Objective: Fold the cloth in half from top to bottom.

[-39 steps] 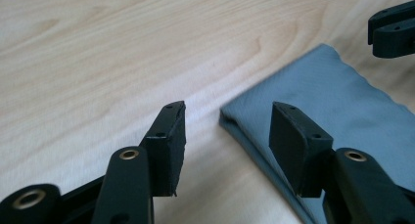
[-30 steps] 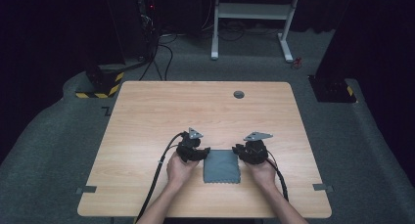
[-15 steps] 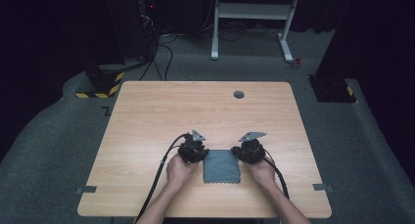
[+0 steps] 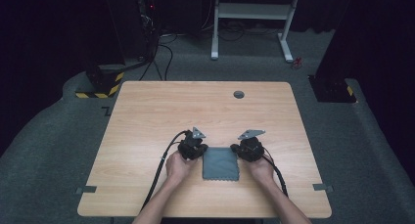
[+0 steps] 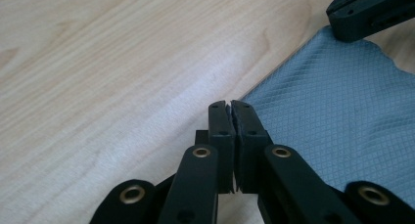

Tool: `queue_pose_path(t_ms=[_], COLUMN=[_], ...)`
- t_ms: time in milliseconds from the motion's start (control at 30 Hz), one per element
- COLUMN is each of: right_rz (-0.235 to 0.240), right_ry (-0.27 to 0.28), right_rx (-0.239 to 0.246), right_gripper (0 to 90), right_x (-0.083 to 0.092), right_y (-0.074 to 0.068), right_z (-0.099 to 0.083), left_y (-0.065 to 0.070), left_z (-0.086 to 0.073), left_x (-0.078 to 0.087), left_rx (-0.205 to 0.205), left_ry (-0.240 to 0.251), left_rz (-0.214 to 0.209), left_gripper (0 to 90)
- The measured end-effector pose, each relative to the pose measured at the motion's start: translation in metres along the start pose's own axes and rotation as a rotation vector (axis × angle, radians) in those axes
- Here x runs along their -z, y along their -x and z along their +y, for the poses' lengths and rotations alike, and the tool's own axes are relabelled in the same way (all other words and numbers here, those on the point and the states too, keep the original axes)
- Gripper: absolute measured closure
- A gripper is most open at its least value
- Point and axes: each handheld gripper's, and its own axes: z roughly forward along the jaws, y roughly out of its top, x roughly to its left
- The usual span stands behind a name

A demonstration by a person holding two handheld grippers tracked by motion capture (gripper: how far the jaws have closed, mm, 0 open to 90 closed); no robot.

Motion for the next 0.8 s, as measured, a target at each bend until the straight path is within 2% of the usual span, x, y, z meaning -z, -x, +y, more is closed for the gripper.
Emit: queue_pose_path(t_ms=[200,300,367,567,633,733,800], right_rz=[-0.02,-0.036,-0.048,-0.056,-0.052,-0.052,-0.049], right_ry=[0.008,-0.001,-0.004,-0.006,-0.005,0.001,0.026], right_rx=[-0.007,-0.013,-0.016,-0.038,-0.051,-0.062,-0.071], right_gripper=[87.0,87.0,87.0,86.5,85.7,78.2,74.6], right_x=[-0.006,-0.012,-0.015,-0.02,-0.021,-0.018,-0.013], right_y=[0.006,0.007,0.008,0.014,0.014,0.016,0.014], right_z=[0.011,0.016,0.018,0.017,0.017,0.016,0.014], left_y=[-0.012,-0.015,-0.016,-0.016,-0.016,-0.015,-0.011], left_z=[0.001,0.003,0.007,0.01,0.01,0.007,0.004], left_x=[-0.006,-0.011,-0.013,-0.018,-0.017,-0.011,-0.004], left_rx=[0.047,0.052,0.034,0.029,0.028,0.046,0.054], left_ry=[0.038,0.038,0.034,0.035,0.038,0.046,0.067], left_rz=[0.012,0.039,0.057,0.073,0.096,0.085,0.078], left_gripper=[87.7,87.5,87.5,86.6,80.7,70.7,66.0])
